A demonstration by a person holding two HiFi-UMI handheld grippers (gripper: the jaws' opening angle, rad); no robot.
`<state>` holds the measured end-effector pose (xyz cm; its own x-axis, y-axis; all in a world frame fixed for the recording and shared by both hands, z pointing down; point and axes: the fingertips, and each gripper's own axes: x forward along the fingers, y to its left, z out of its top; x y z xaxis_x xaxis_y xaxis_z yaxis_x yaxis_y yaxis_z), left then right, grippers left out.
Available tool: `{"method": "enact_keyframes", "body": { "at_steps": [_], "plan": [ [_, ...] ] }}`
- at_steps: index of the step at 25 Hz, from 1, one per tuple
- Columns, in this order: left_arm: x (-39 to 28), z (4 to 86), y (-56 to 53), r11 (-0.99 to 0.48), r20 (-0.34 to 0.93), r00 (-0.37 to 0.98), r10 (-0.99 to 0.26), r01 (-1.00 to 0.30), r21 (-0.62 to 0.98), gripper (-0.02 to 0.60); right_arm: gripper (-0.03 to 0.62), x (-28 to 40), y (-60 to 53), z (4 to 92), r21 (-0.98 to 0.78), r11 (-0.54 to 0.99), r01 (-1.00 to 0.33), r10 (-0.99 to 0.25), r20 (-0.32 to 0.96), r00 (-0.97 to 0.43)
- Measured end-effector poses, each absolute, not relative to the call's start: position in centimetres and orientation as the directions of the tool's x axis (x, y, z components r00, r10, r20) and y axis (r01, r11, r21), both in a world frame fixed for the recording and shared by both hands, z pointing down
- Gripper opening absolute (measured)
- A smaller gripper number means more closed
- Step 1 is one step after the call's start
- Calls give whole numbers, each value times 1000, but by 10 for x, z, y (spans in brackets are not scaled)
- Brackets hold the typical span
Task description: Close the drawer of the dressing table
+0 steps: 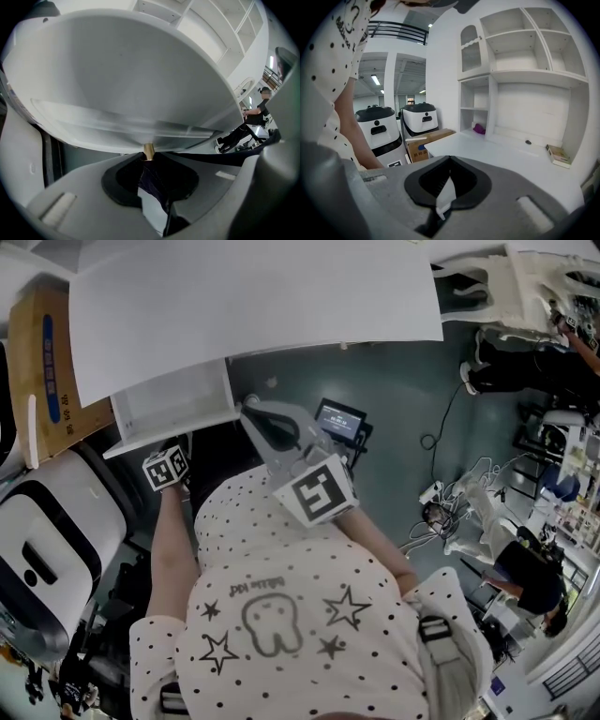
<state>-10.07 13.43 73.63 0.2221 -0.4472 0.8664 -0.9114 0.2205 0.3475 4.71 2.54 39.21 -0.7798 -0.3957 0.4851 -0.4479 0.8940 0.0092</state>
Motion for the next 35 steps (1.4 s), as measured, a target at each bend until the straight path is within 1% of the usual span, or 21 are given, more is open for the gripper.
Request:
{"method": "enact_keyframes", "body": {
  "at_steps": [9, 29, 32, 35],
  "plan": [
    [-106, 738, 128, 218, 871, 214, -442, -916, 336, 77, 0, 45, 19, 393, 13, 890, -455, -406, 474, -781],
    [-108, 738, 97, 164, 852, 276, -445, -910, 380, 74, 0, 39, -2, 388, 42, 877, -479, -440, 473, -763],
    [-107, 736, 94, 154, 858, 268, -437, -918, 365, 75, 0, 45, -5, 387, 47, 876, -481, -442, 480, -758],
    [-107, 736, 97, 186, 862, 245, -444, -916, 356, 74, 0, 53, -5, 387, 39, 868, -496, -452, 478, -753]
  ]
}}
